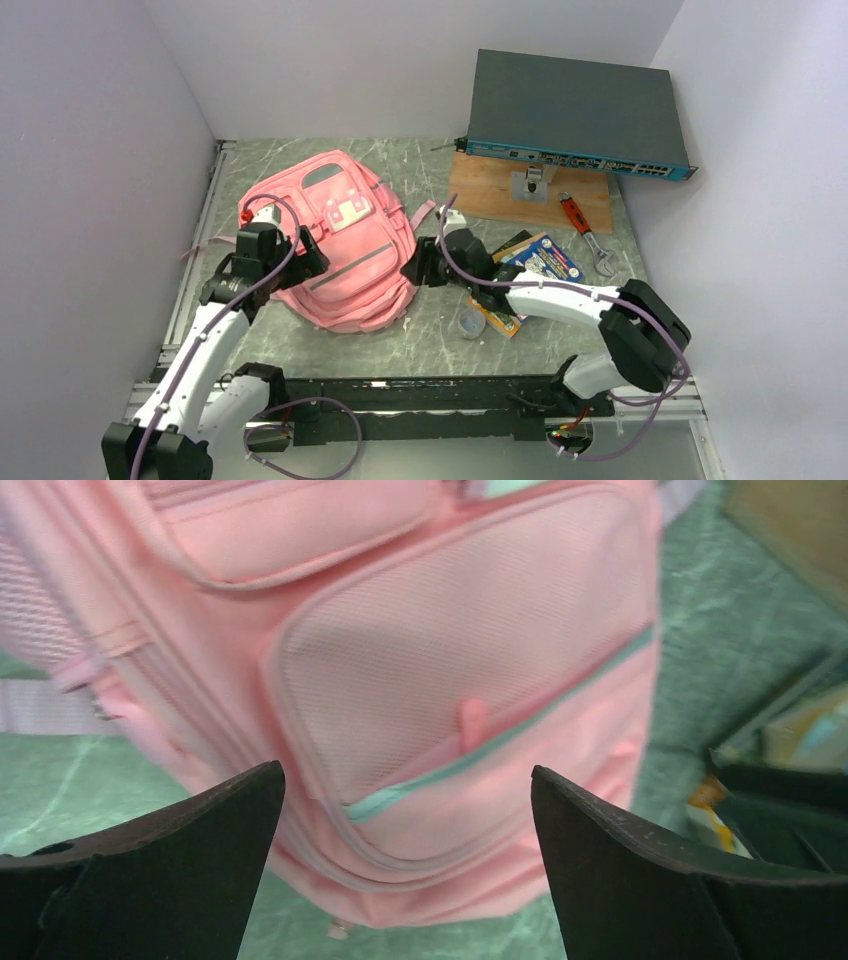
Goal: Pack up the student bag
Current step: Adjust the student bag at the center of the board.
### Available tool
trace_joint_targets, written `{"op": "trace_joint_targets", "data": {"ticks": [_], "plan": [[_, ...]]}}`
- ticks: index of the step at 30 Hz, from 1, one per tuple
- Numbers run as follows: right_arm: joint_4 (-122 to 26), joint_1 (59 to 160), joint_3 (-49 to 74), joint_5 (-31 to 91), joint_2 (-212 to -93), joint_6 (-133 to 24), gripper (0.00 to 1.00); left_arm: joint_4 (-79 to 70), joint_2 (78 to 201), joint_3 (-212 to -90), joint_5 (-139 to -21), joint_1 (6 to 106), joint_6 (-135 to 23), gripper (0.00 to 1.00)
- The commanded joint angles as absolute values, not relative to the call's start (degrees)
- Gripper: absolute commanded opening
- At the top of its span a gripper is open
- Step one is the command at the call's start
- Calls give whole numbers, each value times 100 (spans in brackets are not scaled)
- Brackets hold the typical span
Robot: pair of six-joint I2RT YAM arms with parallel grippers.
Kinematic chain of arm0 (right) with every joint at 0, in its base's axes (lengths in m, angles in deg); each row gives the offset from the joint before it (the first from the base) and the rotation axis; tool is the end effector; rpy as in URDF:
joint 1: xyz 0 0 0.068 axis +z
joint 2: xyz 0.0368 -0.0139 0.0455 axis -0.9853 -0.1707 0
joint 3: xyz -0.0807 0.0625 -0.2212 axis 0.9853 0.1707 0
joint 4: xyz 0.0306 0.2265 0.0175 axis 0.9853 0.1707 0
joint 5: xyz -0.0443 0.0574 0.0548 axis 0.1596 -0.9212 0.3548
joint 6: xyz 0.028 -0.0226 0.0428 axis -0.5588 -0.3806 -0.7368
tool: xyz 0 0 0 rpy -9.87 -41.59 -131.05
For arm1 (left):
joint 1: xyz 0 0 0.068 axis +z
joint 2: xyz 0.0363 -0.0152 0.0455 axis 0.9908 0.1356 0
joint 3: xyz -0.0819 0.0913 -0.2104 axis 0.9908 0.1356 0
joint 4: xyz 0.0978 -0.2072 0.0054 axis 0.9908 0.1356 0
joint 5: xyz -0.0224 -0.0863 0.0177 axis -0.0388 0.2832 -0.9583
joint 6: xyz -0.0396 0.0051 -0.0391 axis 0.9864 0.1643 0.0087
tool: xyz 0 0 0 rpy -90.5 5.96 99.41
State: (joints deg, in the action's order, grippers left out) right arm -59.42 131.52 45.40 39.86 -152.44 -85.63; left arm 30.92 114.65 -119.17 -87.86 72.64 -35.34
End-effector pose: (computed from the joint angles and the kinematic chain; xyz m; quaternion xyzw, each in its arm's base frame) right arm 0.1798 0.2228 0.2089 -0.0894 0.8508 0.3547 0.3772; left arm 0.1685 -0.0286 0.2395 -0.1778 0.8997 -0.1448 0.3715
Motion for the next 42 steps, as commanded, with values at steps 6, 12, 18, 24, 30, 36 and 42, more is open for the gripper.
{"op": "trace_joint_targets", "data": {"ticks": [6, 12, 18, 24, 30, 36, 42], "plan": [[-6870, 12911, 4416, 2888, -16433, -9261, 37, 2368, 11530, -11418, -7715, 7245, -3145, 100], [-6868, 13717, 4025, 3087, -17108, -9281, 33, 1890, 12745, -11727, -7804, 7254, -3366, 99], [-6820, 14253, 3805, 3147, -17293, -9006, 31, 1947, 13821, -12620, -7947, 7245, -3621, 95], [-6267, 14149, 4037, 3685, -16488, -8545, 48, 2517, 13295, -12729, -8541, 7252, -3826, 100], [-5620, 13661, 4153, 3717, -15667, -7875, 59, 3114, 12429, -12712, -8797, 7254, -4111, 100], [-5499, 12999, 4254, 3264, -15181, -6983, 62, 3225, 11742, -12665, -8218, 7254, -4239, 100], [-6038, 12449, 4273, 2420, -15259, -5684, 60, 2341, 11688, -11985, -6456, 7217, -3618, 100]]}}
